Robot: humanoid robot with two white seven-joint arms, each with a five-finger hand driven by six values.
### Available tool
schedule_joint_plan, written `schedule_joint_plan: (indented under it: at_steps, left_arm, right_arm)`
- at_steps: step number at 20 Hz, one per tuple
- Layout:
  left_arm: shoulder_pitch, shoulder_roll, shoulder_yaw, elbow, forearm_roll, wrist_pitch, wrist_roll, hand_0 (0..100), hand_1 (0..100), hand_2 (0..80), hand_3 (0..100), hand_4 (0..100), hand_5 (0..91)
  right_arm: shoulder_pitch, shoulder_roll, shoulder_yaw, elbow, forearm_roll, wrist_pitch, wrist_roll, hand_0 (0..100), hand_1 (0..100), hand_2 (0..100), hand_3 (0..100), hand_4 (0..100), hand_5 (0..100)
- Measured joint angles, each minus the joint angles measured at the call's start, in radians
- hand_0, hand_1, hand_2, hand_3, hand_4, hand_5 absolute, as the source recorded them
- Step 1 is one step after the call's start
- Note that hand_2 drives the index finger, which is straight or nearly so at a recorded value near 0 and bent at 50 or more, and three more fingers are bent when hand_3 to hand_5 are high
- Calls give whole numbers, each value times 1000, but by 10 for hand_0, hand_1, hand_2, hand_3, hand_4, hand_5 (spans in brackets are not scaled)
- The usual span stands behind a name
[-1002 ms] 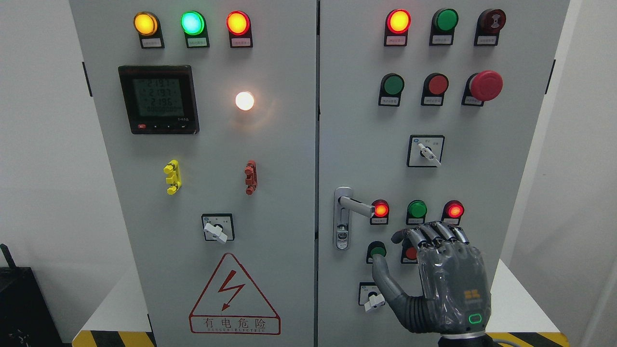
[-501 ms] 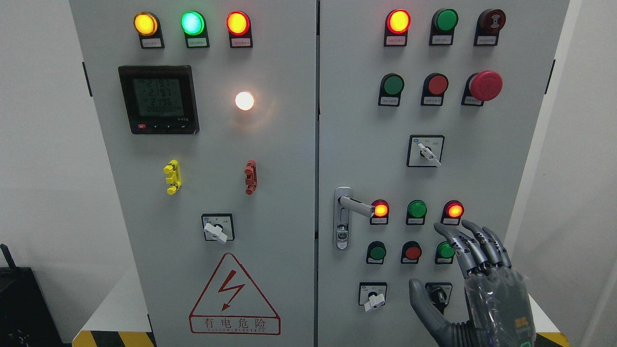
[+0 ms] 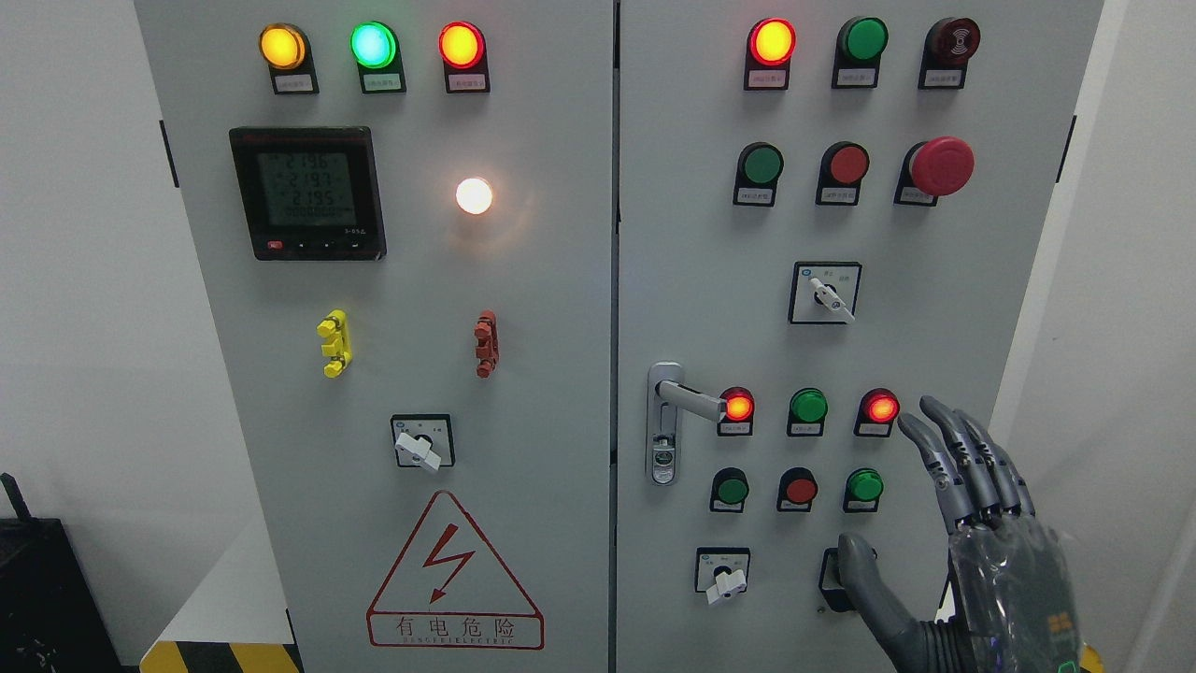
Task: Release door handle
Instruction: 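Open the right hand and pull it away from the handle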
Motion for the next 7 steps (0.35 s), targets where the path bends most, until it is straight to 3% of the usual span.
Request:
schedule_joint_plan:
  at_steps: [7]
  left_arm:
    - [0,0,0,0,0,0,0,0,0,33,173,127,0]
  right_arm:
    - [-15,3,10,-2,-10,0,7,433,149,0,0,0,0]
